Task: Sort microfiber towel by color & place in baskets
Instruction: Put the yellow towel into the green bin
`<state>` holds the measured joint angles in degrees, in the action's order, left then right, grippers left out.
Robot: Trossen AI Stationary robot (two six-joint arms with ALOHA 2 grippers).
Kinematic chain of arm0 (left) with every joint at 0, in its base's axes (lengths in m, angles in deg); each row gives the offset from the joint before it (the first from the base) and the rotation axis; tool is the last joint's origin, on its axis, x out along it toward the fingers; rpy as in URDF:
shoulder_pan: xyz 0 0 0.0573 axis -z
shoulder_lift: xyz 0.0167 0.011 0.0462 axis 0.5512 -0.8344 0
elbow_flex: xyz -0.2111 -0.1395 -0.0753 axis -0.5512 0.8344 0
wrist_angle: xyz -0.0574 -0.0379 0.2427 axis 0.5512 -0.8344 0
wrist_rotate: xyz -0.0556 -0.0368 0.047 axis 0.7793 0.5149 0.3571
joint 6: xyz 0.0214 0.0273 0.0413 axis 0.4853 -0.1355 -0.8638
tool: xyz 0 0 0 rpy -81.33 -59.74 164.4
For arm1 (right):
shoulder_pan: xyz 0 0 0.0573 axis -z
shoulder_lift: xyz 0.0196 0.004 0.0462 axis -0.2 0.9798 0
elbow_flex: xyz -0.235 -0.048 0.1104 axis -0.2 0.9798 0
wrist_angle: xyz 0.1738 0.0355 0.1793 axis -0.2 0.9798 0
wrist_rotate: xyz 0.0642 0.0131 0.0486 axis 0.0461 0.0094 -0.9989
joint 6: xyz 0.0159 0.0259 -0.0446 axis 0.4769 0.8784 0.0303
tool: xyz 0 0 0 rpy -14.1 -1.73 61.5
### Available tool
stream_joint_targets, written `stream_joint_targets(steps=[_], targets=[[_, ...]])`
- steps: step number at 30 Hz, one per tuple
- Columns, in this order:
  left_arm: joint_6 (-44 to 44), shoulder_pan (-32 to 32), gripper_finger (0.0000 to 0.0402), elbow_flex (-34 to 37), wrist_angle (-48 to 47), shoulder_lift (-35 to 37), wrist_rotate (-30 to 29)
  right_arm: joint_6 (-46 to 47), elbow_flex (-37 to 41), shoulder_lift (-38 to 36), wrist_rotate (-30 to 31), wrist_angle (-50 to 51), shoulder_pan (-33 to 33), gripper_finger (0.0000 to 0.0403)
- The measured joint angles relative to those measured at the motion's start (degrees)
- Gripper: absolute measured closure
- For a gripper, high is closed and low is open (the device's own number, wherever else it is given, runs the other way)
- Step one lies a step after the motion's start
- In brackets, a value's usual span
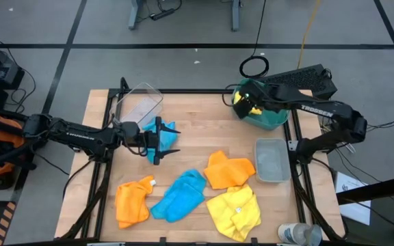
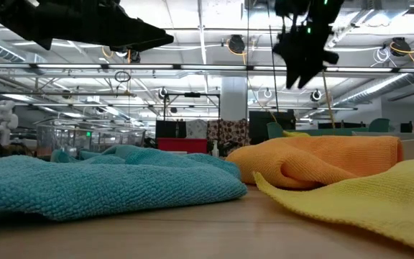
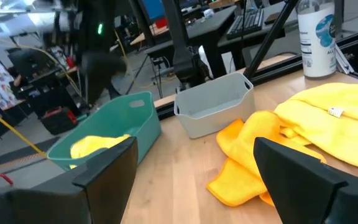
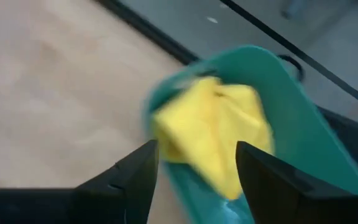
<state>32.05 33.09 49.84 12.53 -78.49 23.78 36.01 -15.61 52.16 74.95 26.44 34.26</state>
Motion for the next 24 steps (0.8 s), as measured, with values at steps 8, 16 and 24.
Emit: stream_joint_targets(steps=[8, 16, 24], targets=[[2.70, 0.25, 0.0077, 0.00, -2.07, 0.00, 0.00, 5.13, -0.79, -3.89, -6.77, 1.64, -18.50, 0.0204], [5.05, 2.05, 0.0077, 0.00, -2.04, 0.00, 0.00, 14.86, -0.79, -0.20, -10.41, 1.39, -38.24, 0.0204], [9.47, 3.99, 0.0077, 0.00, -2.01, 0.00, -0.01, 21.92, -0.77, 10.23, -12.50, -3.30, -49.73, 0.0204]])
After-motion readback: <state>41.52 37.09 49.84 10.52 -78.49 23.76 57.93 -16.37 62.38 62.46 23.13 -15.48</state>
